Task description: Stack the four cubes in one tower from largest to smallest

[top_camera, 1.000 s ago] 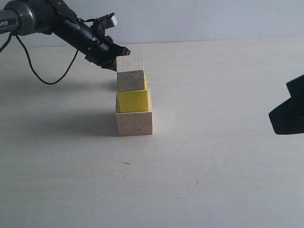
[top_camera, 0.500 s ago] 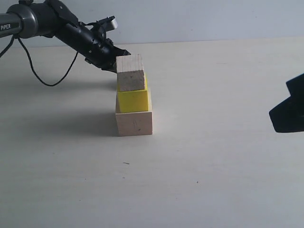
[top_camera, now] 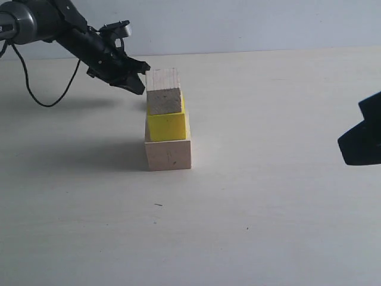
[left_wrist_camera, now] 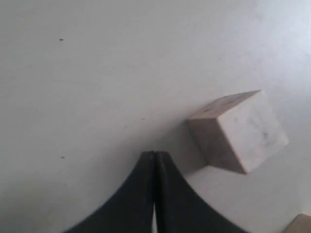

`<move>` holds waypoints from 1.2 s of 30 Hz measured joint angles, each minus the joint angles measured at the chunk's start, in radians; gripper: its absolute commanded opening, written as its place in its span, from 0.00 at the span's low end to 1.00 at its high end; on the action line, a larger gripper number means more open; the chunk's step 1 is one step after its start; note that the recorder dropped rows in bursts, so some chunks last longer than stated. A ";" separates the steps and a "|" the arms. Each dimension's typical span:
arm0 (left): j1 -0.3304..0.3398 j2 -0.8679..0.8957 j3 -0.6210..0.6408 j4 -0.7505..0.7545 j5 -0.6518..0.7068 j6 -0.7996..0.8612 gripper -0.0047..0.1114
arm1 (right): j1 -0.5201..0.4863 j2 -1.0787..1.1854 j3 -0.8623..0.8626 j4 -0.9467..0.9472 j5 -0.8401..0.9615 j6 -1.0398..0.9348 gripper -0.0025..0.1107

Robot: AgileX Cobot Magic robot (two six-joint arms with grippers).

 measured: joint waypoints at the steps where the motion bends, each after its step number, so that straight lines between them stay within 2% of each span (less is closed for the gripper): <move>1: 0.008 -0.007 0.000 0.003 0.000 -0.005 0.04 | 0.000 0.000 0.000 0.000 0.000 0.000 0.02; 6: 0.034 -0.043 0.000 -0.019 -0.002 0.007 0.04 | 0.000 0.000 0.000 0.000 0.000 0.000 0.02; 10: 0.040 -0.055 0.000 -0.182 0.028 0.139 0.04 | 0.000 0.000 0.000 0.000 0.000 0.000 0.02; 15: 0.000 -0.055 0.000 -0.281 0.040 0.261 0.04 | 0.000 0.000 0.000 0.000 0.000 0.000 0.02; 36: -0.049 0.015 0.000 -0.326 0.060 0.361 0.04 | 0.000 0.000 0.000 -0.002 -0.002 0.000 0.02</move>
